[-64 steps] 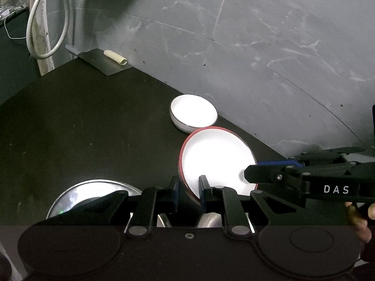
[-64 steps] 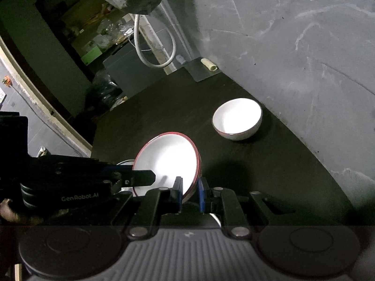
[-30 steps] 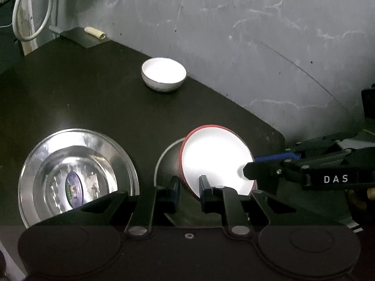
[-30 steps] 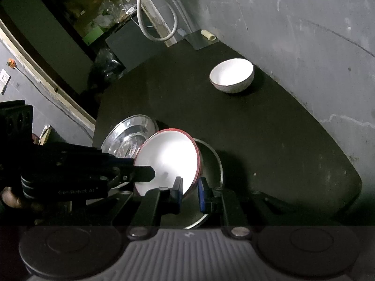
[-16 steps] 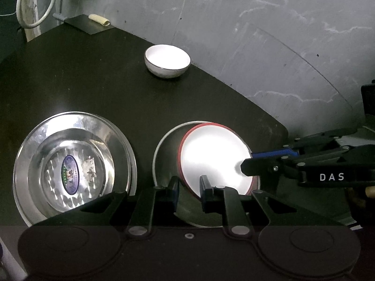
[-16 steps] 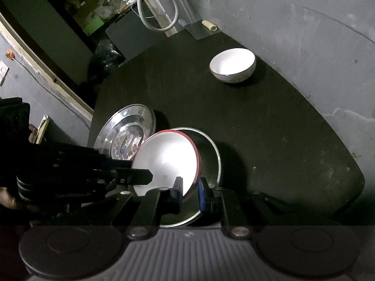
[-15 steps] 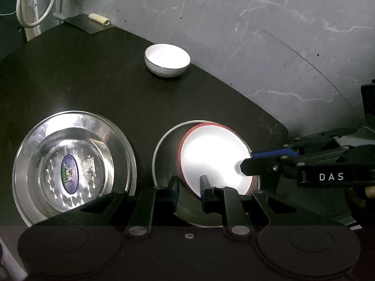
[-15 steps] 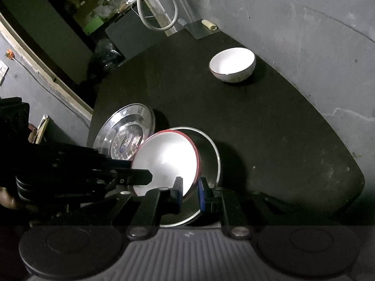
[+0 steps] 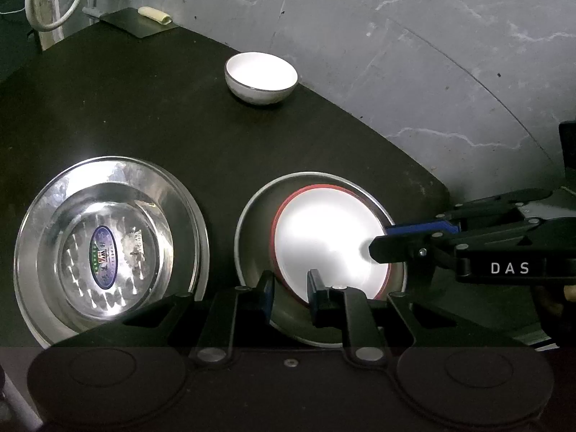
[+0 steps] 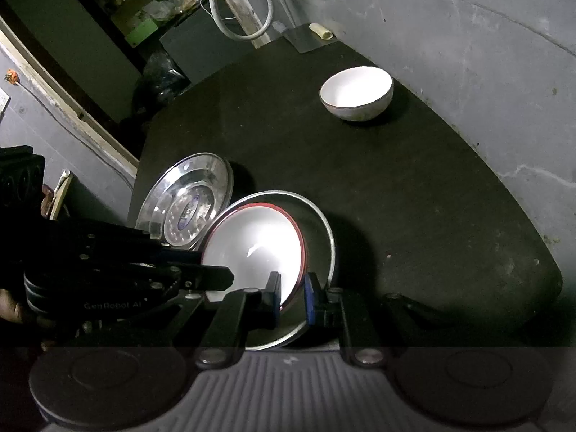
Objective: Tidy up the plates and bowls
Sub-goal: 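Lower the red-rimmed bowl into the steel bowl and open both grippers, then move both grippers to the remaining white bowl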
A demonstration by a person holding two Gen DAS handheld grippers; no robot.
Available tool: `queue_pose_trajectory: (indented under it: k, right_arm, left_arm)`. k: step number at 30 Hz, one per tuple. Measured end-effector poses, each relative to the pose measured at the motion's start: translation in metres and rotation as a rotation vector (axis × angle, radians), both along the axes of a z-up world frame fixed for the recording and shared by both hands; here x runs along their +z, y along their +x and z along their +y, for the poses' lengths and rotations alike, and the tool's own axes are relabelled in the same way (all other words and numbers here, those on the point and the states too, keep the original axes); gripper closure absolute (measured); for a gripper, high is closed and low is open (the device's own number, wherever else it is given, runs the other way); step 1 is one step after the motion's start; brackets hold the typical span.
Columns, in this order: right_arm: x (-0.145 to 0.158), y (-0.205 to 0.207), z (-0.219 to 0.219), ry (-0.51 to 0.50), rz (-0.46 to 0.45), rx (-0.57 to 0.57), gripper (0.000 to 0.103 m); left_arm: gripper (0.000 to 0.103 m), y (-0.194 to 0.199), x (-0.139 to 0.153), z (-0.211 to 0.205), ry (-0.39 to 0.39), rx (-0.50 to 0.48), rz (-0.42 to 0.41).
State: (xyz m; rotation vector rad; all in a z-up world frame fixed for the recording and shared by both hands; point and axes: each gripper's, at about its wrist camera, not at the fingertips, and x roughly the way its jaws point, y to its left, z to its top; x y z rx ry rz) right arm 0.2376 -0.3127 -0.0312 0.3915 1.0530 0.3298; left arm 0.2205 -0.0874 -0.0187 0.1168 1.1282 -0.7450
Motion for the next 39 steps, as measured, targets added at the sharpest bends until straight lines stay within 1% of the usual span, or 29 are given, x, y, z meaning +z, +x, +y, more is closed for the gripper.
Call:
queue_pose_trajectory:
  k: [8,26,30,35,39]
  right_arm:
    - [-0.002,0.001,-0.002,0.010,0.004,-0.001,0.087]
    - [0.001,0.000,0.000,-0.006,-0.002,0.005,0.083]
    - [0.003,-0.001,-0.001,-0.010,-0.014,0.002,0.082]
    - [0.007,0.000,-0.003,-0.017,-0.021,-0.002,0.082]
    - [0.012,0.002,-0.003,-0.035,-0.026,0.003,0.081]
  left_arm:
    - [0.083,0.001,0.000,-0.002,0.010,0.000,0.003]
    - [0.078,-0.002,0.003,0.000,-0.010,0.031,0.005]
    - [0.070,-0.003,0.007,0.003,-0.025,0.038,-0.004]
    - [0.068,-0.001,0.012,0.008,-0.046,0.061,-0.001]
    - [0.061,-0.001,0.019,0.014,-0.077,0.090,-0.011]
